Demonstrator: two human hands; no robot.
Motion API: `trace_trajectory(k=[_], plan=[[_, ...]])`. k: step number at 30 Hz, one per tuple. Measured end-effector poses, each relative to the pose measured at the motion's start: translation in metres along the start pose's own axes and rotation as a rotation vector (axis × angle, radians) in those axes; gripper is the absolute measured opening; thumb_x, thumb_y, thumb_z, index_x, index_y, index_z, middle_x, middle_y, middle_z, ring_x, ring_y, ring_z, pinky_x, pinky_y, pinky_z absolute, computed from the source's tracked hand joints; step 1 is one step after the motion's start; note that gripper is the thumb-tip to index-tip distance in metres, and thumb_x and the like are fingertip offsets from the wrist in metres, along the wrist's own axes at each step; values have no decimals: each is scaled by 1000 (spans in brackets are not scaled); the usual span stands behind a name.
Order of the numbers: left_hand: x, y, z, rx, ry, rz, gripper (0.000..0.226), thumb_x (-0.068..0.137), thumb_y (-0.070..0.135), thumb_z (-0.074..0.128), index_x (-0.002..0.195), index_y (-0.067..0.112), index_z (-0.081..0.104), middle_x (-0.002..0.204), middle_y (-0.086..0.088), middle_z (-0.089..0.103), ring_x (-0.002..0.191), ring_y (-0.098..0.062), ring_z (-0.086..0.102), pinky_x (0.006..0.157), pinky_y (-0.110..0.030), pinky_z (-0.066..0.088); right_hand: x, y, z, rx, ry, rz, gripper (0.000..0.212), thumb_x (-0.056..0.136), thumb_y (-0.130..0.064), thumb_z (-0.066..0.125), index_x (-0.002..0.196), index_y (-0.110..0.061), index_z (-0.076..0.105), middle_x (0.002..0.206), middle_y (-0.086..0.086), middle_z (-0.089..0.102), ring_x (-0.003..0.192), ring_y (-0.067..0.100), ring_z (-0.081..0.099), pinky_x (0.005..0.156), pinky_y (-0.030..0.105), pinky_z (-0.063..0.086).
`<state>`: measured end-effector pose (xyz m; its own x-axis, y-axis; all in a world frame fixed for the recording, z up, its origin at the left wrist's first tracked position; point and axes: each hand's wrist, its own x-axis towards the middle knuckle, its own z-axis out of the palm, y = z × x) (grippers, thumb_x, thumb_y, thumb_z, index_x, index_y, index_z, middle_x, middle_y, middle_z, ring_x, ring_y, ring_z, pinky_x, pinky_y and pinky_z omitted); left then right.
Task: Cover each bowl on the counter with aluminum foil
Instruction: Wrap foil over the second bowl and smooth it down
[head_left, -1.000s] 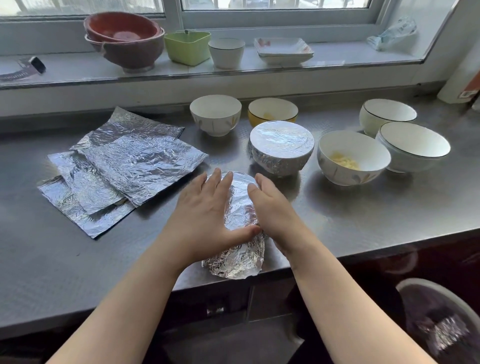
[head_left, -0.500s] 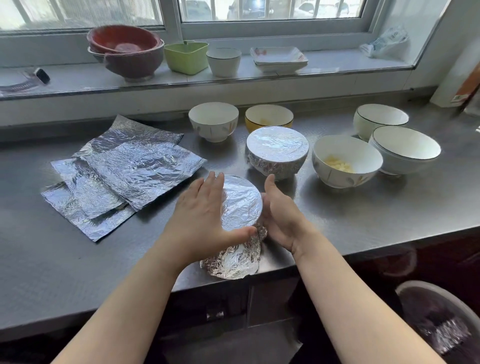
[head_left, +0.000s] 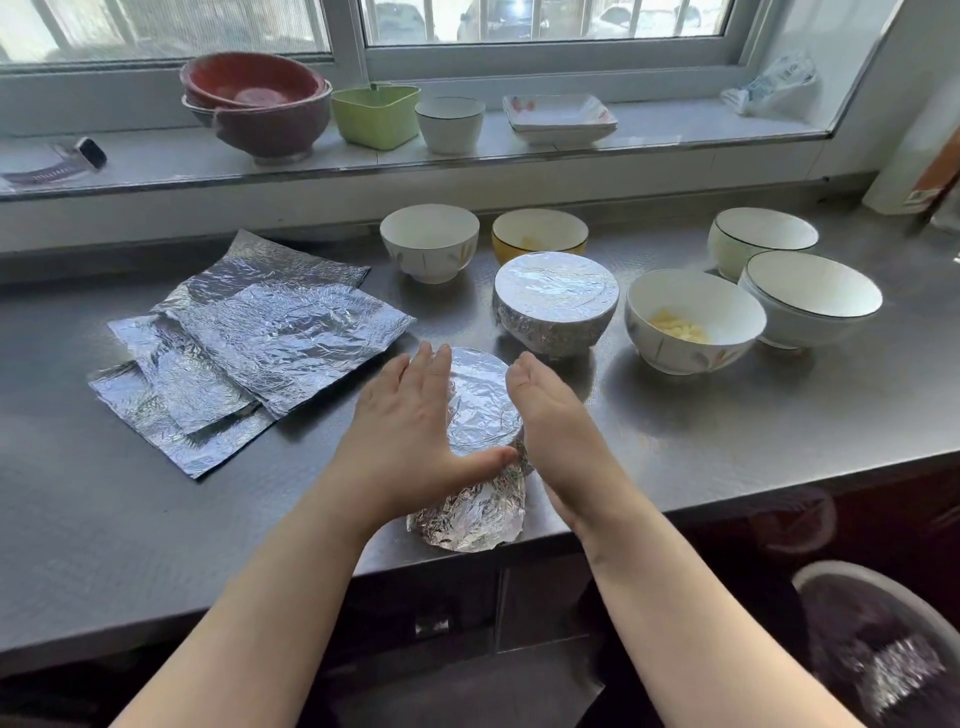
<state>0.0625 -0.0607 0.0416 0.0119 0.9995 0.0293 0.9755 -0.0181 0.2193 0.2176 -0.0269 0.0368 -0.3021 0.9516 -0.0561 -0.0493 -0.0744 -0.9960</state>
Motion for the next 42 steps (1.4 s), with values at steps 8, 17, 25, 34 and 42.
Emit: trace_trajectory(k=[8,17,25,34,42], plan=[[-2,4,-2,-25,27,-21,131,49,95,18,155,23,-7,165,0,-5,150,-20,-4,121,-39,2,14,17,9,54,32,51,39,97,-38,38,121,-18,60,118,5,68,111,18,64,99,41,49],[-16,1,-16,-221,-57,-24,139,45,97,37,155,24,-9,164,1,-6,149,-13,-9,121,-34,1,24,11,-1,110,-45,279,45,98,-39,40,115,-6,64,113,22,69,109,41,64,99,59,47],[-43,4,-19,-375,104,-48,106,76,65,67,155,23,10,160,5,20,143,-9,17,106,-23,17,35,-4,-16,66,-231,309,41,104,-33,37,115,-2,62,112,18,69,103,31,67,101,46,46],[-7,-8,-31,-53,43,195,109,67,92,24,156,33,6,163,11,-1,149,-11,-8,121,-39,-1,36,-8,-21,-110,-201,196,51,101,-48,41,120,-6,62,116,16,70,112,32,65,105,51,43],[6,-12,-18,-42,-66,265,114,60,96,27,155,37,8,164,11,3,150,-10,-4,119,-32,1,18,-30,-37,-172,-41,50,29,105,-30,40,106,-13,63,122,13,64,123,29,56,108,43,43]])
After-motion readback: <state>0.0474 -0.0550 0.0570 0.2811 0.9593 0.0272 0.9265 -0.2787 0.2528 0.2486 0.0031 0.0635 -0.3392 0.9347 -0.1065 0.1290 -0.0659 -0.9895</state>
